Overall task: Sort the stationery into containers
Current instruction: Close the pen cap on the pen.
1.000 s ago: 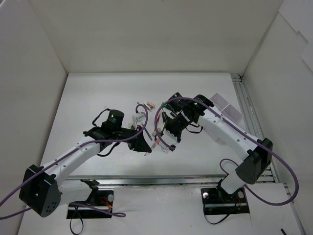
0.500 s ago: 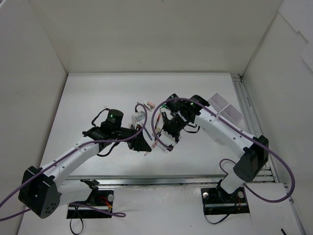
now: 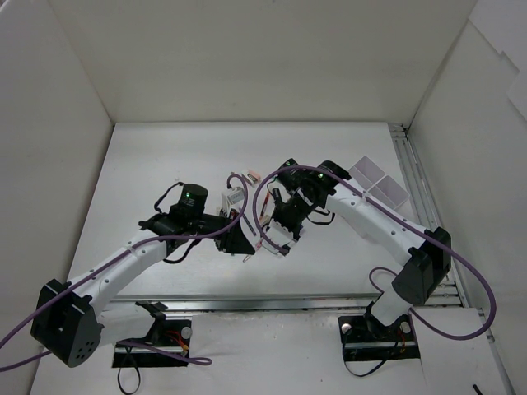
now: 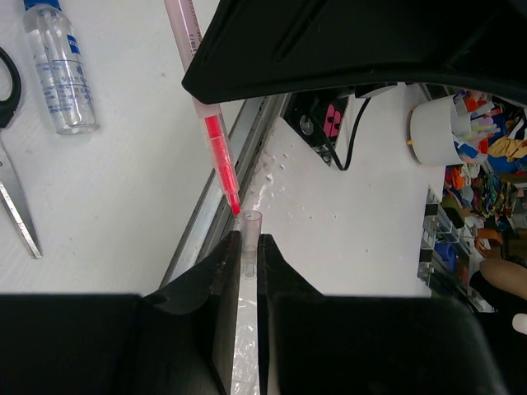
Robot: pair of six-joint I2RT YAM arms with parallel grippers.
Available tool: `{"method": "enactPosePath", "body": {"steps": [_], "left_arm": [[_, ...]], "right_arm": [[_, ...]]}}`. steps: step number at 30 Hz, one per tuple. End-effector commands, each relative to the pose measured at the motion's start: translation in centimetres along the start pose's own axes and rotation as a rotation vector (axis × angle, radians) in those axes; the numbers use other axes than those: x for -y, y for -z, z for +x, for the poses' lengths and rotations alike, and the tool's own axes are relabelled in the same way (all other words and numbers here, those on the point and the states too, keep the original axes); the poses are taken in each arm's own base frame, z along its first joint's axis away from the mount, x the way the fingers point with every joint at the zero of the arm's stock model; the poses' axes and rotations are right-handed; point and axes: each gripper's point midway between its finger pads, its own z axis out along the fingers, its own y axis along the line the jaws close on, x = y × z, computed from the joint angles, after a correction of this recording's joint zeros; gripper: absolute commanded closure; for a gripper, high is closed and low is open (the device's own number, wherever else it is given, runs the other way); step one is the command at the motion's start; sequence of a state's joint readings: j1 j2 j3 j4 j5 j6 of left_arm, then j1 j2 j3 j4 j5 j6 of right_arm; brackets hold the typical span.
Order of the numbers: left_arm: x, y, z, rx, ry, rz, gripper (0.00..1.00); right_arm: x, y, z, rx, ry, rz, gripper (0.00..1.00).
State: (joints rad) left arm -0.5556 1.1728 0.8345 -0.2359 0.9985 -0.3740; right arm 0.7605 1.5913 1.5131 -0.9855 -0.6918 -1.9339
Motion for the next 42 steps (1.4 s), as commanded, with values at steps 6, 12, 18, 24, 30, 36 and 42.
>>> {"method": "enactPosePath", "body": {"steps": [6,12,18,24,30,36,42], "left_arm": [[1.9,0.7,-2.3,0.056,-0.108,0.029,1.0],[1.7,0.6,-2.2,0.053,-0.101,0.023,1.0],[1.5,0.5,-2.1,0.05,-0.096,0.022,1.0],[1.3,0.4,-2.1,0.049,-0.092,0.019,1.0],[1.1,0.4,-2.2,0.061,-0.097,0.003,1.0],[0.9,0.2,-2.1,0.049,-0.083,0.001,1.0],[1.3,0.4,-2.5,0.062,-0.098,0.01,1.0]], "right_arm": [[1.0,1.9,0.1,-0.06,0.005,0.041,1.0],[1.5,2.3,-0.2,-0.054,0.025,0.062,1.0],[1.9,2.5,-0.5,-0.05,0.041,0.08,1.0],[1.9,2.5,-0.7,-0.039,0.046,0.083,1.0],[1.3,2.2,-0.9,-0.034,0.046,0.072,1.0],[1.5,2.4,-1.2,-0.032,0.062,0.078,1.0],[1.0,1.7,-1.1,-0.027,0.058,0.055,1.0]]}}
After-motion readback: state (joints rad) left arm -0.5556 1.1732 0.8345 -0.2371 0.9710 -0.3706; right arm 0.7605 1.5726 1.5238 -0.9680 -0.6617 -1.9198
